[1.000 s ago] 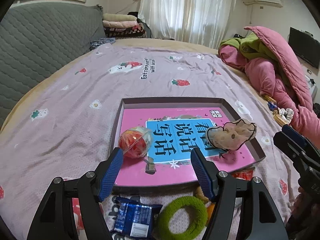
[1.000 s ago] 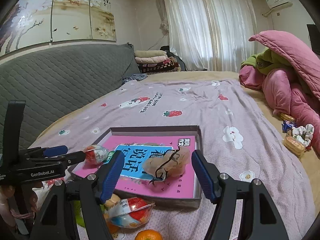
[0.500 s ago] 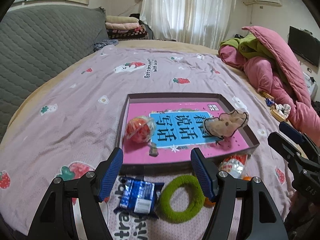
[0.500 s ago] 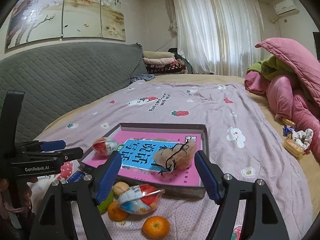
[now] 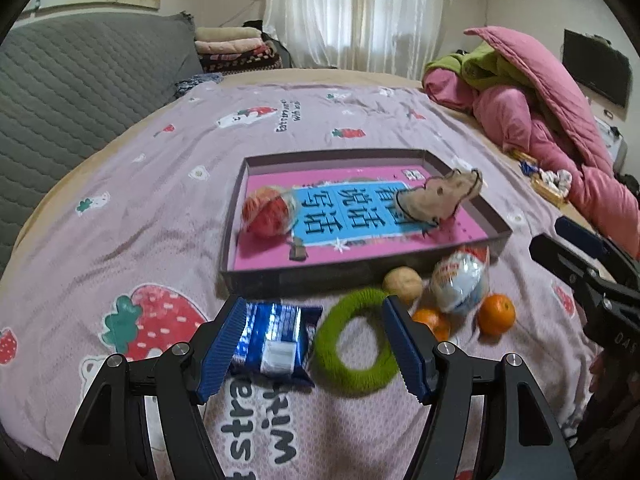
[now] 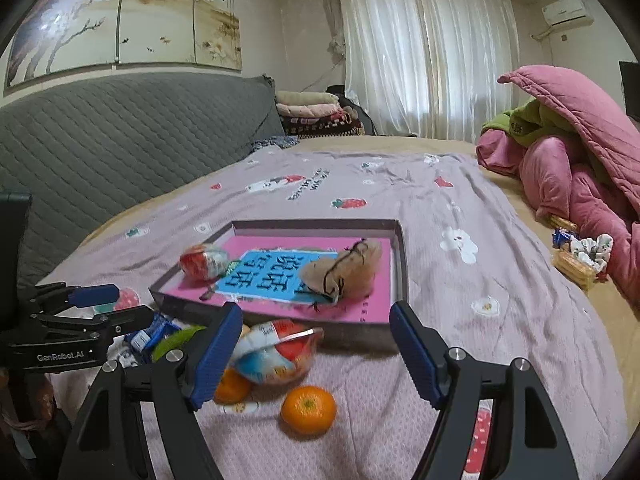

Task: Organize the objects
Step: 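Move left gripper to green fuzzy ring while right gripper approaches an orange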

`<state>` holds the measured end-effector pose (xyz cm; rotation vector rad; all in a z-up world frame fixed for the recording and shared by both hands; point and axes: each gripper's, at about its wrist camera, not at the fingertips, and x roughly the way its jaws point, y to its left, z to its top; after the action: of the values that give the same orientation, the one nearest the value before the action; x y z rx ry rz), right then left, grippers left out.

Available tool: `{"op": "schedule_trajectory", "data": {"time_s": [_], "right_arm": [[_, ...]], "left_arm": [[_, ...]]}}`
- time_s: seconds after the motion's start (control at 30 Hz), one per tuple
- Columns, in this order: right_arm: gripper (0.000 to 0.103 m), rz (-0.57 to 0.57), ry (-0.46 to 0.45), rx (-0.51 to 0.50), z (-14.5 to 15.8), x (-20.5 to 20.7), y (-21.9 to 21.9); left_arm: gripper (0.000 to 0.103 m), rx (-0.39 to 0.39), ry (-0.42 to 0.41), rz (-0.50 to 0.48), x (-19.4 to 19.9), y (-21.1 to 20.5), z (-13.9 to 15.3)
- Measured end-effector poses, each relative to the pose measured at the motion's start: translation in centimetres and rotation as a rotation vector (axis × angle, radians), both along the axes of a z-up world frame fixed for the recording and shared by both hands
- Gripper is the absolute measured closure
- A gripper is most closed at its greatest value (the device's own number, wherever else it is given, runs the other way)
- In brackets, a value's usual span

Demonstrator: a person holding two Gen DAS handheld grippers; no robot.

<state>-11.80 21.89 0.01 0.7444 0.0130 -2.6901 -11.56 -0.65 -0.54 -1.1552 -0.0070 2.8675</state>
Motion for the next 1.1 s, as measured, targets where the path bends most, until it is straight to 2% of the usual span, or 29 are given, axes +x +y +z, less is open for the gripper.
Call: {"op": "schedule_trajectory", "data": {"time_s": [0.4, 1.1], "right_arm": [[0.027, -0.013, -0.033, 0.028, -1.1, 0.9, 0.1], [0.027, -0.027, -0.154, 0.105, -4.2, 0.5, -0.3]], "left_arm": [[0.031, -0.012, -0.003, -0.087, 2.0, 1.9, -1.3], [0.032, -0.055, -0.050, -0.173, 1.6, 4.6, -3.9]]}}
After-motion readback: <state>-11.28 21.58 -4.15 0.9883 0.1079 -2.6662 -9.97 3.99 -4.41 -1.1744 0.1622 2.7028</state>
